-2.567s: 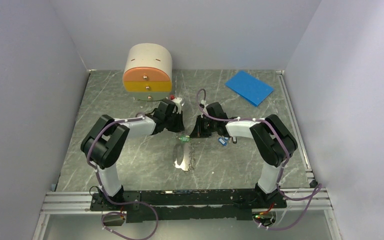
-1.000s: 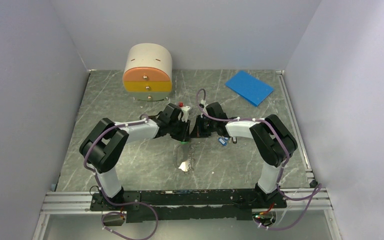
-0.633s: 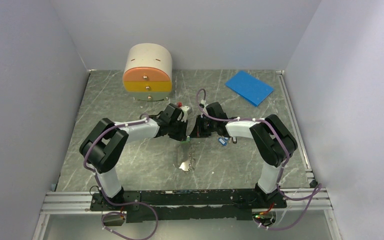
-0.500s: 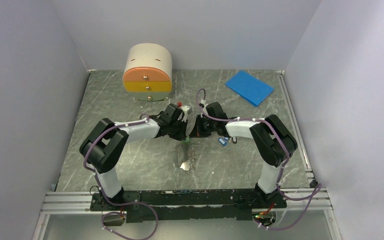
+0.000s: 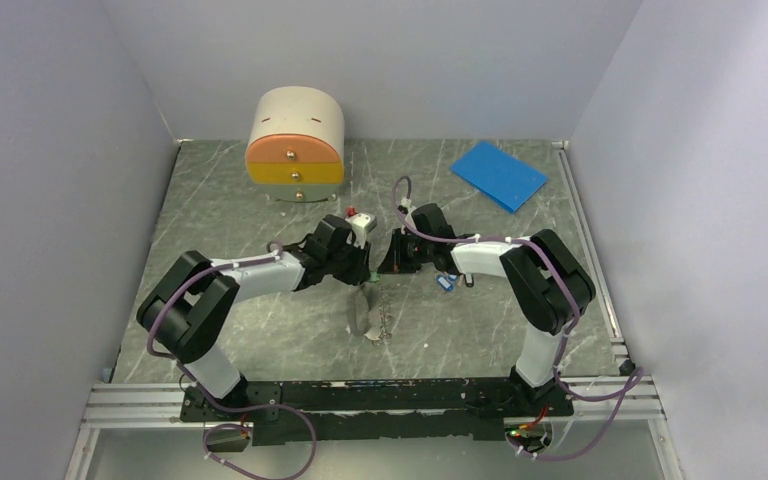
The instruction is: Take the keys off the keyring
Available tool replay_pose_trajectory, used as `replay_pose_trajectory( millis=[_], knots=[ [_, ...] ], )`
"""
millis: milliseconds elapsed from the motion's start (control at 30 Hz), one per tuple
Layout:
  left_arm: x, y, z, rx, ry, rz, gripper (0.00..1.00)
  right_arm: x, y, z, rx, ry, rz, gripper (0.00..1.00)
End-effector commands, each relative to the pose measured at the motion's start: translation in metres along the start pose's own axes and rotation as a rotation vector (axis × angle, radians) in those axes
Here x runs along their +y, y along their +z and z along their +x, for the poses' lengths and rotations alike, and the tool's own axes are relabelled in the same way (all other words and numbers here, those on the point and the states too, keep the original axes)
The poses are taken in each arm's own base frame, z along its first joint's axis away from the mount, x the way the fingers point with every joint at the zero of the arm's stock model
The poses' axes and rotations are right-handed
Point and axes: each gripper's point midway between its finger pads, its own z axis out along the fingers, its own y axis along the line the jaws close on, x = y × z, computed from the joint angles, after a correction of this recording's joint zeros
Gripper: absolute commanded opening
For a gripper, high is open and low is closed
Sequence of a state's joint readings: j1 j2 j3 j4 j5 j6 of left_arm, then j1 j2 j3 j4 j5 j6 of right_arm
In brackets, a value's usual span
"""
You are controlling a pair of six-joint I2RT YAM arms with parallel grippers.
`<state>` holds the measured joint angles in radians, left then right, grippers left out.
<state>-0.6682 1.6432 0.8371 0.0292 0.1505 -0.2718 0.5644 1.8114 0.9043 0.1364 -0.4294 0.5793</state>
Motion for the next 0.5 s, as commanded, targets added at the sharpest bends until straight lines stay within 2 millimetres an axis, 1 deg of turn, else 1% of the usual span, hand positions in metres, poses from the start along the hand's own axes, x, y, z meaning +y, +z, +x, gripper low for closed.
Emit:
replay_pose_trajectory(
  millis=[0,200,333,467],
  knots=[
    [-0.022,-0.007,-0.033,-0.113,0.047,0.107,0.31,0.020,-0.010,-0.017,-0.051,-0.041,-0.052,0.00],
    [-0.035,-0.001,-0.035,-0.110,0.012,0.165,0.32,0.020,-0.010,-0.017,-0.050,-0.039,-0.050,0.00],
    [-0.034,0.006,-0.032,-0.089,0.002,0.145,0.32,0.021,-0.010,-0.017,-0.051,-0.040,-0.051,0.00],
    [-0.031,0.010,-0.032,-0.076,-0.013,0.125,0.32,0.019,-0.010,-0.016,-0.049,-0.040,-0.045,0.00]
  ],
)
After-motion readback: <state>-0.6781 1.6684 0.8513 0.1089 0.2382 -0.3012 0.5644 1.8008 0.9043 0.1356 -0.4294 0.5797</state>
